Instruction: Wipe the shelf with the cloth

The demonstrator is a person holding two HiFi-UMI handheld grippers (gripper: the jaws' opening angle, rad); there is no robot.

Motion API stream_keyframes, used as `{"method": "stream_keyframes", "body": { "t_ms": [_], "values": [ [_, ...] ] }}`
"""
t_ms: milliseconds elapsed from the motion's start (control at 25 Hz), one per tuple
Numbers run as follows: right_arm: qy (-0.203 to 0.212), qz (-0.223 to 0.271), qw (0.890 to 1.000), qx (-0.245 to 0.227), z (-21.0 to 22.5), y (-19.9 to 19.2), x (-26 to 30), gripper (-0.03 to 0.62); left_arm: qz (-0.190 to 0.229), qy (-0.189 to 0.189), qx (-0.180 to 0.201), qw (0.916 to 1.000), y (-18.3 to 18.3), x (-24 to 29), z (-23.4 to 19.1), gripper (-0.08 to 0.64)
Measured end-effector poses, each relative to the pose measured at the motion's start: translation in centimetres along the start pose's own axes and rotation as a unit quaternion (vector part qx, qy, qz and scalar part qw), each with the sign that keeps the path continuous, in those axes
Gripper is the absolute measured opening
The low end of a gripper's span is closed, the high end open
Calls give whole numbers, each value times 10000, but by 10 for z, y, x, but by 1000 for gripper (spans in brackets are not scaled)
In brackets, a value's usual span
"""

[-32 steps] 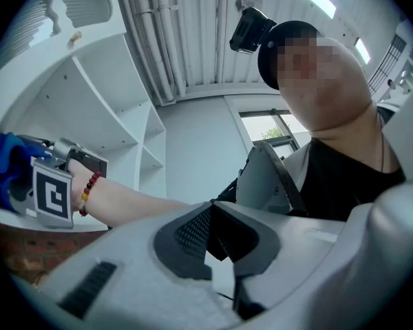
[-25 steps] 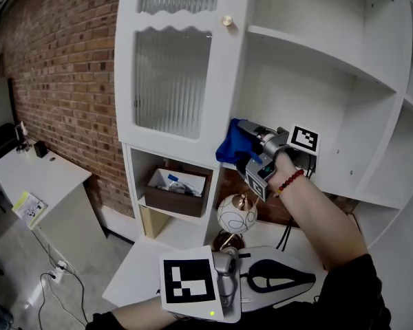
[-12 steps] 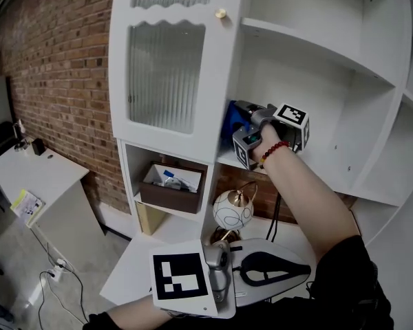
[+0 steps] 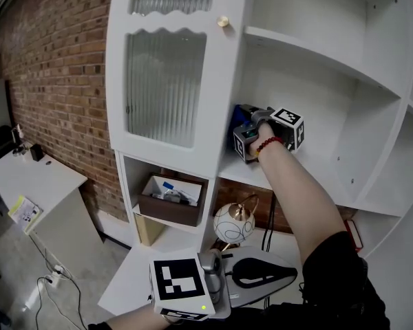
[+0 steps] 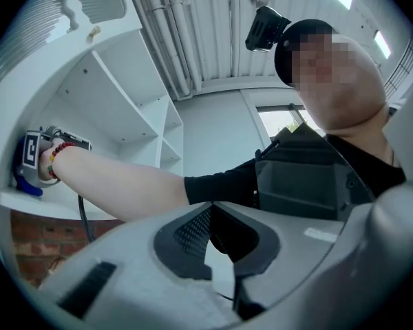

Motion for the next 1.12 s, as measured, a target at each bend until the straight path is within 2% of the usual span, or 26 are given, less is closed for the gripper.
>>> {"method": "stream_keyframes", "body": {
  "t_ms": [160,360,600,760,920,1000,1080,1120],
  "values": [
    [8,126,9999,23,7,12,10,43,-298,213,245,9990,-9,-5,-6,2],
    [20,169,9998,76,13,22,22,43,-248,185,107,9995,-15,-9,-14,2],
    [106,187,9998,12,16,27,27,43,-304,377,103,9988,-17,-12,-17,2],
    [193,210,9992,-280,3,25,13,44,-360,494,33,9981,-17,-5,-10,2],
    [500,-113,9972,-545,-25,10,-16,44,-342,447,-36,9984,-11,19,5,2],
    [823,-421,9935,-661,-45,-1,-34,43,-403,372,-18,9985,-7,36,15,2],
    [1231,-712,9848,-1002,-69,-15,-58,44,-479,358,61,9982,-5,52,25,2],
    [1420,-798,9777,-1327,-80,-23,-72,43,-488,403,86,9980,-4,59,30,2]
  ]
}}
Point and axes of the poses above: the fingertips, and each gripper's own axes: x forward along the fingers, z to its right, y out of its top, the point moved 5 cm from there along -x, backward along the fingers, and after that the axes turned 5 degrees about x, right-handed, at the moved point
